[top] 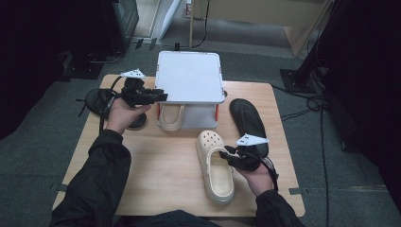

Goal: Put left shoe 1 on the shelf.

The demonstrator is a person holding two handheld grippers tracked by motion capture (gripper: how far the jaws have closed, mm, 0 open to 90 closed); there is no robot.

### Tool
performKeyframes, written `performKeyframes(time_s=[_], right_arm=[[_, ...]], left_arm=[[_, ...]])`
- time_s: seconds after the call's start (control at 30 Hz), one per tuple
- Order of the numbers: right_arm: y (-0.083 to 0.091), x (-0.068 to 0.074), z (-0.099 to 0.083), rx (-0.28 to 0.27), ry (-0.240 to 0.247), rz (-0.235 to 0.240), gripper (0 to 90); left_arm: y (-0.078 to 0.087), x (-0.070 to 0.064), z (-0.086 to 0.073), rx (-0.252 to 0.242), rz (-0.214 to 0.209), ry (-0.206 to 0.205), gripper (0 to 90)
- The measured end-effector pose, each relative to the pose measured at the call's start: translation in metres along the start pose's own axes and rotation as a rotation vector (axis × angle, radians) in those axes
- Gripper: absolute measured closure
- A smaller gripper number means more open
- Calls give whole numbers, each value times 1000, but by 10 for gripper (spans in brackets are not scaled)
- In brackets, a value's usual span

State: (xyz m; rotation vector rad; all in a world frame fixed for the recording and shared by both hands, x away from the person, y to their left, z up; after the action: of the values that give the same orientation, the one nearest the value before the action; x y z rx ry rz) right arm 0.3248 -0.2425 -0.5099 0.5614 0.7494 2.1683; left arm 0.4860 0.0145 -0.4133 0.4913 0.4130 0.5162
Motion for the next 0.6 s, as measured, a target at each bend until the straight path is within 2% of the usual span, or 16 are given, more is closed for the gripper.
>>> performKeyframes(time_s=[0.17, 0.23, 0.4, 0.5, 0.6], right_arm=[[-5, 6, 2, -1, -36, -6, 636], [-8, 8, 2, -2, -35, -19, 628], [-10, 10, 4, -9, -5, -82, 653], [-9, 11, 5, -8, 14, -99, 678], [-9, 11, 5, -5, 11, -98, 678]], left_arm=[[0, 0, 0, 1, 5, -4, 652], [0, 0, 0, 1, 6, -5, 652], [0, 0, 0, 0, 4, -5, 652], [0, 0, 0, 1, 5, -8, 651], [0, 0, 0, 1, 6, -10, 652]])
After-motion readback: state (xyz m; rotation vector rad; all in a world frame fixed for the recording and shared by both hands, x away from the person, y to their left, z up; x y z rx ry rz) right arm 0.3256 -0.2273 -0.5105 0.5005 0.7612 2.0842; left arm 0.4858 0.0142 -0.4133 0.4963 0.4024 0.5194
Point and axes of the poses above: each handheld gripper's, and its own axes: y roughly backward along the jaws, z roughly out of its top, x roughly to its left, the point moved 9 cm from there along -y, roughly forward along the jaws, and after that the axes turned 3 degrees about x, right-handed, at the moved point
